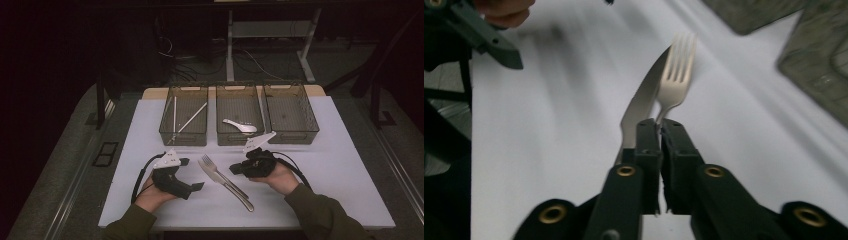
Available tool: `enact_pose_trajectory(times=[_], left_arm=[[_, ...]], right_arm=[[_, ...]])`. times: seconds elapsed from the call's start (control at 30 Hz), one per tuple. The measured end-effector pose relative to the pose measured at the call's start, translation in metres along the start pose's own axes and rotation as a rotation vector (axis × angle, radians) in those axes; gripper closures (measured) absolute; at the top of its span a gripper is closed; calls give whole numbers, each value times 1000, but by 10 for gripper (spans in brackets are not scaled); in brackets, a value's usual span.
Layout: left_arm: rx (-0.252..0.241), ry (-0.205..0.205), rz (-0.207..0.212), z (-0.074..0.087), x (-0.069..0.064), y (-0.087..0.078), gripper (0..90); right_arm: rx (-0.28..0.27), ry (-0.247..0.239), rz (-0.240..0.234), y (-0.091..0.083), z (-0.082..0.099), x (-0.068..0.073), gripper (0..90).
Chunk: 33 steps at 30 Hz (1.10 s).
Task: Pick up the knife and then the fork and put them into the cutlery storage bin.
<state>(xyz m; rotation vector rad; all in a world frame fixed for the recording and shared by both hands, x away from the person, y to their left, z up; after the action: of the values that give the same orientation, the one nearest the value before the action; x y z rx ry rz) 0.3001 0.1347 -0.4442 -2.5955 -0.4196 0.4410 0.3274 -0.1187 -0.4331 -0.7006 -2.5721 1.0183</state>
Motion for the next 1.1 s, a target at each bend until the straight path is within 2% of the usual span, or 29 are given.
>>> enact_pose_trajectory(times=[0.1, 0.37, 0.5, 0.53, 0.6, 0.63, 1.1], left_arm=[[-3, -1, 1, 0, 1, 1, 0], [0, 0, 6, -1, 1, 2, 0], [-1, 1, 7, -1, 1, 3, 0], [-1, 1, 7, -1, 1, 2, 0], [-1, 1, 7, -1, 1, 2, 0], [-1, 0, 7, -1, 1, 2, 0], [-1, 1, 6, -2, 1, 2, 0]], right_arm=[[22, -11, -16, 5, 3, 6, 895], [64, -29, -11, 18, 9, 17, 896], [81, -36, -7, 23, 12, 19, 896], [86, -58, -2, 23, 12, 18, 896], [91, -42, -1, 25, 12, 19, 896], [95, -79, 4, 25, 13, 17, 896], [123, -121, 43, 27, 13, 24, 898]])
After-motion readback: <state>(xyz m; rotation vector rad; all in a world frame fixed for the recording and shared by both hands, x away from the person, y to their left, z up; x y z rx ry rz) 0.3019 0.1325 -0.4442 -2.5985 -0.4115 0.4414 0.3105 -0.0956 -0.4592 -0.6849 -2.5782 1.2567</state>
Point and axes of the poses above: each handheld gripper's, and its own axes: y roughly forward along the jaws, z roughly out of its underside, x roughly to its left, the point moved 3 cm from there along y, roughly forward along the jaws, and after that the axes turned 10 degrees about z, right-handed, at the moved point
